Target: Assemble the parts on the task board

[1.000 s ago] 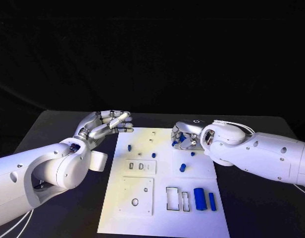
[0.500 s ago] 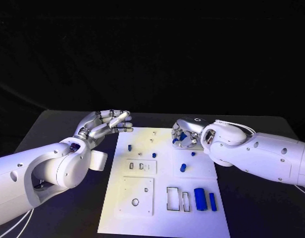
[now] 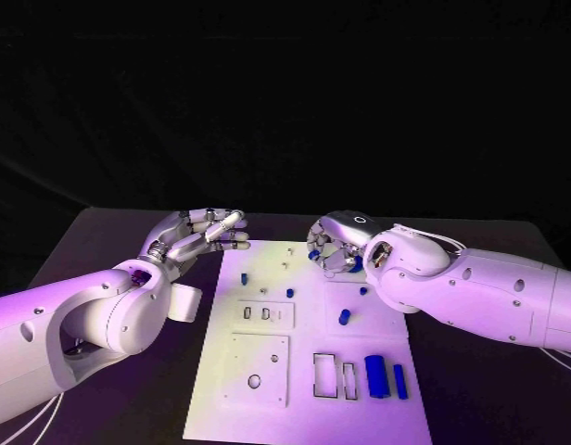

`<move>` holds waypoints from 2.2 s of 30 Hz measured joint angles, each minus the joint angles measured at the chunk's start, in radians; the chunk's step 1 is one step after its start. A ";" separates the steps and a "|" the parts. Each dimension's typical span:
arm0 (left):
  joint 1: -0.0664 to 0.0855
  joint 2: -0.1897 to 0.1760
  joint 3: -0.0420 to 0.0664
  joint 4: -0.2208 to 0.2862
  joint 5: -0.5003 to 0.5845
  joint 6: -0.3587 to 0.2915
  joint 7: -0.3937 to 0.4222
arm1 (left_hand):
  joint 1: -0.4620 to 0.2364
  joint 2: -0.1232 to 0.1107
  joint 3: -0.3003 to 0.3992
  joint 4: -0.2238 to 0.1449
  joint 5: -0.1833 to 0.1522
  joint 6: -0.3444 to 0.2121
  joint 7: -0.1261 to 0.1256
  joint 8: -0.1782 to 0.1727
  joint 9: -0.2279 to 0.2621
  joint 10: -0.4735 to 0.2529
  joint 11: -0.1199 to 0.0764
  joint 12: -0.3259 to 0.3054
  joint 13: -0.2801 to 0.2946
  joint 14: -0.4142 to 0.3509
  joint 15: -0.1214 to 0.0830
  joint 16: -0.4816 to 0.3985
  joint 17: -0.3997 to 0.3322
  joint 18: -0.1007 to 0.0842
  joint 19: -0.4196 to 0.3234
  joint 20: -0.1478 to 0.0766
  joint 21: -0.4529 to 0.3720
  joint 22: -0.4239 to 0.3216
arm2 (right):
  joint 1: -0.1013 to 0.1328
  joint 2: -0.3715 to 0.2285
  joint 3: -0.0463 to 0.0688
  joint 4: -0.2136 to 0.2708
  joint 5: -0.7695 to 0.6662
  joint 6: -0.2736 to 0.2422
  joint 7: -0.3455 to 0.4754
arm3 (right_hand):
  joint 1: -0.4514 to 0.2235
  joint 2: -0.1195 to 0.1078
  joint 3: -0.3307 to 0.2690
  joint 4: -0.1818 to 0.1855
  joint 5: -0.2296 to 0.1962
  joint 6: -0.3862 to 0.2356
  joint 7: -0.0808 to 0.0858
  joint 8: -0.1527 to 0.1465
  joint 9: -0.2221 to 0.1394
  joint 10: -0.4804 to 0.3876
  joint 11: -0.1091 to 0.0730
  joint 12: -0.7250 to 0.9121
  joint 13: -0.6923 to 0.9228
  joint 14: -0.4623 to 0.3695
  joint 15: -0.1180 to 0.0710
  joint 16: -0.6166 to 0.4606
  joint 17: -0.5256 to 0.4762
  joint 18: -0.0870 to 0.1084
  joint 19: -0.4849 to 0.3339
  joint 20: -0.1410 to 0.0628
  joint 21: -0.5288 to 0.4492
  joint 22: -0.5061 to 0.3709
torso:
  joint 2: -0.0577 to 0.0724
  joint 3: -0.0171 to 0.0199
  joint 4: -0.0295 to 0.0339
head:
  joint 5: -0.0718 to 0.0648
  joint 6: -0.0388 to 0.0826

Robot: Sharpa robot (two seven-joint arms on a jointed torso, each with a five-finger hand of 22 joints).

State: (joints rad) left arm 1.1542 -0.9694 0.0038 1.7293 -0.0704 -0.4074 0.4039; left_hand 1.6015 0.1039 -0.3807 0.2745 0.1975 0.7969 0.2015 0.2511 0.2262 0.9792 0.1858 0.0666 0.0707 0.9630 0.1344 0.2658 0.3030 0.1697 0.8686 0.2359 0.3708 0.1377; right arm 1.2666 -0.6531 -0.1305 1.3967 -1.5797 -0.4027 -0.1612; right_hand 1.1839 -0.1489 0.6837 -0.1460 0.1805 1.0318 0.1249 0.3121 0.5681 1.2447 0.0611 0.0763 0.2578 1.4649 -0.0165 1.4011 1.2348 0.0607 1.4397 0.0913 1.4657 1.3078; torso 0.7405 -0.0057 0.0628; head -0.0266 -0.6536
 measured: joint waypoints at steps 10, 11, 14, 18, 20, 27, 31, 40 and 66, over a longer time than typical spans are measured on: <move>0.001 0.001 0.000 0.004 0.001 0.001 -0.001 | 0.000 0.000 0.000 0.000 0.000 -0.004 0.004 0.000 0.001 0.000 0.000 0.000 0.000 0.000 0.000 0.000 0.002 0.000 0.000 0.000 0.000 0.000 | 0.002 0.074 0.001 -0.059 -0.012 -0.057 -0.007 | 0.004 -0.004 0.005 0.000 0.006 -0.003 0.000 0.000 0.003 -0.005 0.005 -0.003 0.000 0.000 0.000 0.000 0.000 0.000 0.000 0.000 0.000 0.000 | 0.007 -0.0019 0.0057 | -0.004 0.001; 0.001 0.001 0.000 0.004 0.001 0.001 -0.002 | 0.000 0.000 0.000 0.000 0.000 -0.004 0.004 0.000 0.001 0.000 0.000 0.000 0.000 0.000 0.000 0.000 0.002 0.000 0.000 0.000 0.000 0.000 | 0.002 0.080 0.001 -0.064 -0.012 -0.060 -0.007 | 0.004 -0.004 0.005 0.000 0.006 -0.003 0.000 0.000 0.003 -0.005 0.005 -0.004 0.000 0.000 0.000 0.000 0.001 0.000 0.001 0.001 0.000 0.000 | 0.008 -0.0021 0.0063 | -0.004 0.001; 0.005 0.002 0.001 0.006 0.001 0.001 -0.002 | 0.000 0.000 0.000 0.000 0.000 -0.004 0.004 0.000 0.001 0.000 0.000 0.000 0.000 -0.002 0.002 0.000 0.002 0.000 0.000 0.000 0.000 0.000 | 0.000 0.096 0.001 -0.081 -0.013 -0.067 -0.007 | 0.004 -0.004 0.005 0.000 0.006 -0.003 0.000 0.000 0.003 -0.006 0.006 -0.004 0.000 0.000 0.000 0.000 0.001 0.000 0.004 0.004 0.000 0.000 | 0.011 -0.0035 0.0084 | -0.004 0.001; 0.009 0.002 0.001 0.007 0.001 0.001 -0.003 | 0.000 0.000 0.000 0.000 0.000 -0.004 0.004 0.000 0.001 0.000 0.000 0.000 -0.001 -0.004 0.004 0.000 0.003 0.000 0.000 0.000 0.000 -0.001 | -0.003 0.111 0.001 -0.101 -0.014 -0.071 -0.006 | 0.004 -0.004 0.005 0.000 0.006 -0.003 0.000 0.000 0.001 -0.007 0.007 -0.005 0.000 0.000 0.000 0.000 0.001 0.000 0.004 0.004 0.000 0.000 | 0.015 -0.0048 0.0119 | -0.004 0.000; 0.010 0.002 0.001 0.008 0.001 0.001 -0.003 | 0.000 0.000 0.000 0.000 0.000 -0.004 0.004 0.000 0.001 0.000 0.000 0.000 -0.001 -0.004 0.004 0.000 0.003 0.000 0.000 0.000 0.000 -0.001 | -0.005 0.118 0.001 -0.111 -0.014 -0.072 -0.006 | 0.004 -0.004 0.005 0.000 0.006 -0.003 0.000 -0.001 0.001 -0.007 0.007 -0.005 0.000 0.000 0.000 0.000 0.001 0.000 0.004 0.004 0.000 0.000 | 0.017 -0.0059 0.0139 | -0.004 0.002; 0.014 0.002 0.001 0.009 0.001 0.001 -0.005 | 0.000 0.000 0.000 0.000 0.000 -0.007 0.000 0.000 0.002 -0.004 0.004 0.000 -0.001 -0.004 0.004 -0.004 0.003 0.000 0.000 0.000 0.000 -0.001 | -0.008 0.130 0.001 -0.131 -0.014 -0.072 -0.005 | 0.004 -0.004 0.005 0.000 0.006 -0.005 0.002 -0.001 0.001 -0.009 0.009 -0.008 0.000 0.000 0.000 0.000 0.000 0.000 0.004 0.004 0.000 0.000 | 0.022 -0.0089 0.0185 | -0.005 0.004; 0.015 0.002 0.001 0.009 0.001 0.001 -0.006 | 0.000 0.000 0.000 0.000 0.000 -0.007 0.000 0.000 0.002 -0.004 0.004 0.000 -0.001 -0.004 0.004 -0.004 0.003 0.000 0.000 0.000 0.000 -0.001 | -0.008 0.135 0.001 -0.143 -0.014 -0.070 -0.005 | 0.005 -0.003 0.005 0.000 0.011 -0.005 0.002 -0.003 0.001 -0.010 0.010 -0.008 0.001 0.000 0.000 -0.001 0.000 0.000 0.003 0.004 0.000 0.000 | 0.024 -0.0105 0.0197 | -0.005 0.003; 0.018 0.002 0.001 0.009 0.001 0.001 -0.010 | 0.000 0.000 -0.003 -0.003 0.000 -0.007 0.000 0.000 0.002 -0.007 0.000 0.000 -0.001 -0.004 0.004 -0.004 0.004 0.000 0.000 0.000 0.000 -0.001 | -0.009 0.149 0.001 -0.161 -0.018 -0.067 -0.004 | 0.008 -0.002 0.008 0.003 0.011 -0.010 0.003 -0.004 0.005 -0.012 0.012 -0.012 0.007 0.000 0.000 0.003 0.000 0.000 0.003 0.004 0.000 0.000 | 0.028 -0.0123 0.0219 | -0.007 0.000; 0.023 -0.001 0.001 0.006 0.002 0.002 -0.017 | 0.000 0.000 -0.005 0.000 0.000 -0.007 0.000 0.000 0.004 -0.007 0.000 0.000 -0.001 -0.004 0.004 -0.004 0.006 0.000 0.000 0.000 0.000 -0.001 | -0.009 0.077 0.002 -0.094 -0.021 -0.045 -0.012 | -0.038 -0.086 -0.061 0.035 0.033 -0.146 0.047 -0.120 -0.057 -0.204 0.057 -0.007 -0.051 0.000 0.043 -0.030 -0.096 0.001 -0.088 0.052 -0.087 -0.034 | 0.034 -0.0142 0.0237 | -0.006 0.000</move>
State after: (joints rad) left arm 1.1769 -0.9705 0.0048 1.7351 -0.0685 -0.4058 0.3864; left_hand 1.6015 0.1039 -0.3861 0.2746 0.1975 0.7901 0.2017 0.2511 0.2297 0.9721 0.1858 0.0666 0.0701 0.9594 0.1380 0.2619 0.3091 0.1697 0.8685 0.2360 0.3708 0.1362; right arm 1.2575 -0.5765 -0.1289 1.3023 -1.6004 -0.4478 -0.1729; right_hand 1.1456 -0.2349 0.6228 -0.1110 0.2133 0.8856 0.1716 0.1919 0.5114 1.0412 0.1178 0.0688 0.2068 1.4648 0.0269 1.3709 1.1388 0.0613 1.3516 0.1430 1.3786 1.2741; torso 0.7741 -0.0198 0.0865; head -0.0327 -0.6531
